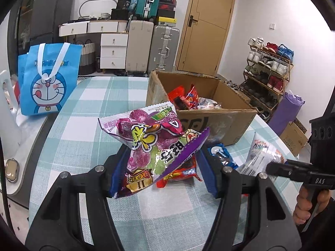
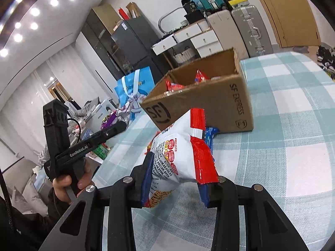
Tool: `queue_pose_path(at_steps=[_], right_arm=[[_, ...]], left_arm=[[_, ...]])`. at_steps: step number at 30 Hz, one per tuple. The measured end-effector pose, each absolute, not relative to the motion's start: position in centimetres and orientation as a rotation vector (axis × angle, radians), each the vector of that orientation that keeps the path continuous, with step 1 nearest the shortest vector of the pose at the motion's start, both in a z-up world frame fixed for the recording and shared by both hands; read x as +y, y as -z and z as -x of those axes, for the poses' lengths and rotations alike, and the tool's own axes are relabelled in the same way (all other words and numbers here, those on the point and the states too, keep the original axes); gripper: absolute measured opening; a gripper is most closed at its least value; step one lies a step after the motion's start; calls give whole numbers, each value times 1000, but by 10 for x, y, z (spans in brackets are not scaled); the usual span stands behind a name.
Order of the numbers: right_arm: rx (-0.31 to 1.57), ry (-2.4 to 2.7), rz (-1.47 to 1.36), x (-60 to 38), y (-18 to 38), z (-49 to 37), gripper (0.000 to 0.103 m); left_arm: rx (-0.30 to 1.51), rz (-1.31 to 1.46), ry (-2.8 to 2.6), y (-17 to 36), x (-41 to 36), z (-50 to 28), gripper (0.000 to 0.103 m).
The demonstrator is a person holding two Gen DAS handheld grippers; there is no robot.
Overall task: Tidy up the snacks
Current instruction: 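Carry the purple candy bag and noodle bag up over the cardboard box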
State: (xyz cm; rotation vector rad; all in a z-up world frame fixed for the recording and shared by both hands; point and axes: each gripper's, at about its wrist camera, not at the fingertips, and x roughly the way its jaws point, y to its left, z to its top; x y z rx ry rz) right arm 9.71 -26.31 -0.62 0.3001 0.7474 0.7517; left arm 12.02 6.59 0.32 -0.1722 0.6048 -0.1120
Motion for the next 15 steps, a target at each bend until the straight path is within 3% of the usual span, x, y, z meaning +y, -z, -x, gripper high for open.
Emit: queue_pose_path(at_steps=[15], right_arm=[[581,-673,-356,-284,-45,-108,37]], left_arm=[[558,145,148,-35,39,-112,60]])
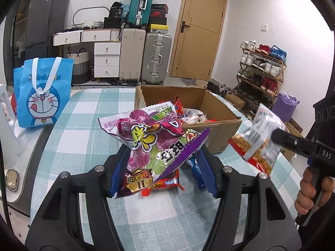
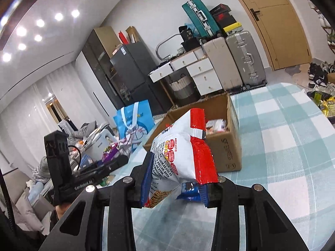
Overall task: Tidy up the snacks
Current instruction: 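Carry the purple candy bag and noodle bag up over the cardboard box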
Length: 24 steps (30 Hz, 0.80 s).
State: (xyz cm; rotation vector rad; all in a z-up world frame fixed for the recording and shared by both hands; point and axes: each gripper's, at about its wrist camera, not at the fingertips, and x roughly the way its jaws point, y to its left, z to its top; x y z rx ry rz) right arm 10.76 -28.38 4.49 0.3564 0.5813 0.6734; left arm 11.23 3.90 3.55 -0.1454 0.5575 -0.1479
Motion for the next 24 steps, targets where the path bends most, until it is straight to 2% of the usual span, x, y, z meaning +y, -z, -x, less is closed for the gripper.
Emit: queue_pose_path(at_steps=[16,24], right_arm=[[506,-601,-387,-271,-77,-136,38],[515,-568,-393,-265,-76,-153,38]], left_arm=[[539,103,150,-60,12,-141,60],[527,97,139,-69,3,-163,60]])
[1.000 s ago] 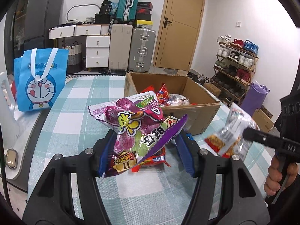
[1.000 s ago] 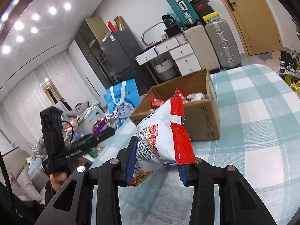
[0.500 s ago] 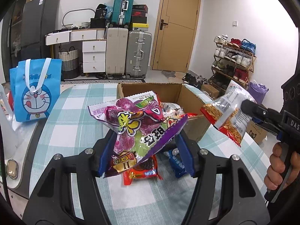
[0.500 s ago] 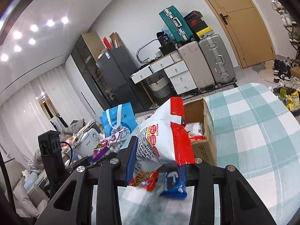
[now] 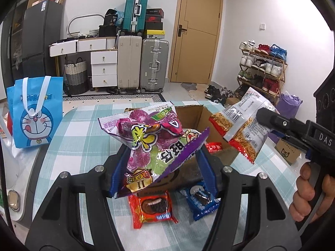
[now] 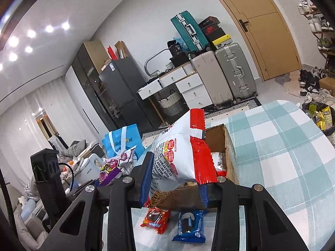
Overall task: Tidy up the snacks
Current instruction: 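Carry the purple candy bag and noodle bag up over the cardboard box, then open both tools to drop the two bags into the box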
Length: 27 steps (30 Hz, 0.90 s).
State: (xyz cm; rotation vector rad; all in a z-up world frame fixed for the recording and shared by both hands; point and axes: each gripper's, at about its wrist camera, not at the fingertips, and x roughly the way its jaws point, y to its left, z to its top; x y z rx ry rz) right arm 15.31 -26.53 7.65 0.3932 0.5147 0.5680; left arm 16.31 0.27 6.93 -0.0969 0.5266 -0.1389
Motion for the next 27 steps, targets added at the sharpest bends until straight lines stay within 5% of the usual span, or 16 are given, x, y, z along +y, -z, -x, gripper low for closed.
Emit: queue_pose_path(at_steps=[27], right_arm=[[623,-487,-350,-236,-45,-216,43]], left_arm=[[589,38,112,-34,-14,-248,60]])
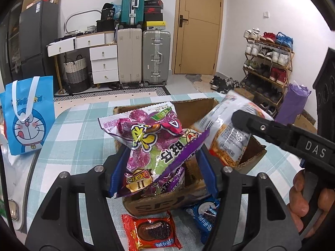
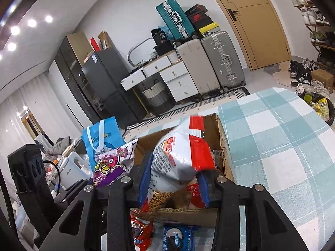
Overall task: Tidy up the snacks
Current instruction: 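Open both tools to drop the two bags into the box, then withdraw both open tools from the box toward the two Oreo packs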
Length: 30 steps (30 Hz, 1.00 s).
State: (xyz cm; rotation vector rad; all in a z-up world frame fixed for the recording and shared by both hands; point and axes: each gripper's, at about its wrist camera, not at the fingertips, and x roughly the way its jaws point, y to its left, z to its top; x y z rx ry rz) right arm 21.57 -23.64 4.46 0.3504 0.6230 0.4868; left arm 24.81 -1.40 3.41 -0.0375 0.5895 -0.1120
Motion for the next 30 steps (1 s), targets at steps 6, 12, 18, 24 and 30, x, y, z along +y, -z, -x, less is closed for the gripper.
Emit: queue_pose_path(at_steps=[6,12,18,24,30], right_arm=[[594,-491,-306,-242,-46,-207,63],[594,-486,-283,-256,-43,-195,87],[605,-461,-270,-266,-39,-181,102],[637,-443,-215,-268,-32,-164,102],[634,-452,-145,-262,-27,-143,102]], left_arm=[[608,22,114,-30,-18,-250,72],[593,21,119,-34,-17,-236,85],[581,59,100,-37,-7,-217,102],[581,83,85,-33,19,-189,102],[589,106,66,-27,38,-162,102]])
